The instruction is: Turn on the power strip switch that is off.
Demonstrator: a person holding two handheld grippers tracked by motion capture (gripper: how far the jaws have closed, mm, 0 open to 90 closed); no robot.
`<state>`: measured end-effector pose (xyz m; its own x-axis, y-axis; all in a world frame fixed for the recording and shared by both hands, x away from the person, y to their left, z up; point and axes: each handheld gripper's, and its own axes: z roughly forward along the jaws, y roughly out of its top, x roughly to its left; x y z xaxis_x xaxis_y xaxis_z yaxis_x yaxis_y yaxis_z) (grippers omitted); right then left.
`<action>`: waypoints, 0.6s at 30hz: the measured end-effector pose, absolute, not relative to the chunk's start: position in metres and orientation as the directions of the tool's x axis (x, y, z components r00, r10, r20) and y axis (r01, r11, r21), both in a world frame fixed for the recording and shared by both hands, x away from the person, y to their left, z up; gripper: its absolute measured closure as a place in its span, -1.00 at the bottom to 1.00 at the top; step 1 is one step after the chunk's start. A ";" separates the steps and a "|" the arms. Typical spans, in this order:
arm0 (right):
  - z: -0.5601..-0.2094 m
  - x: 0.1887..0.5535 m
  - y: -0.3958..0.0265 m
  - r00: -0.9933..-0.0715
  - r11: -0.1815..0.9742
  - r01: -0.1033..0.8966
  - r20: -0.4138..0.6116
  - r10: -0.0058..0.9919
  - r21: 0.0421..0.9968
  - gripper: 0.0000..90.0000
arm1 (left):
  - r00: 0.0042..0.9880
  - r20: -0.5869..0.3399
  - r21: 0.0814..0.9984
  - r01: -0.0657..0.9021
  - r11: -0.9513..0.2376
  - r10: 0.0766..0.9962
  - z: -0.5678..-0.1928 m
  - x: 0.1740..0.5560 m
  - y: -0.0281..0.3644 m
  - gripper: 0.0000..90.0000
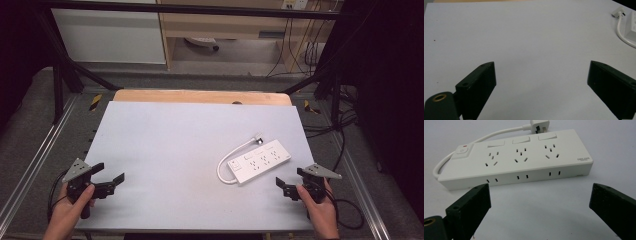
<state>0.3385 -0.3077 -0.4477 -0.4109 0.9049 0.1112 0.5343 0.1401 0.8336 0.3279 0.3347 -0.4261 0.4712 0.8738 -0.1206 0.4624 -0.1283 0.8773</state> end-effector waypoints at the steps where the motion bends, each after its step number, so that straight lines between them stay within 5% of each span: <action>1: -0.447 0.339 -0.307 -0.413 0.145 0.534 0.108 0.904 0.833 -0.91 | 0.476 -0.114 0.878 0.460 -0.136 0.872 -0.426 0.329 0.334 -0.81; 18: -0.438 0.345 -0.307 -0.365 0.099 0.543 0.128 0.922 0.834 -0.93 | 0.506 -0.099 0.874 0.456 -0.168 0.857 -0.427 0.335 0.328 -0.84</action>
<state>0.3447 -0.3068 -0.4384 -0.3646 0.9223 0.1283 0.5435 0.0989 0.8336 0.3345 0.3281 -0.4273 0.5056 0.8570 -0.0992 0.4560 -0.1679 0.8740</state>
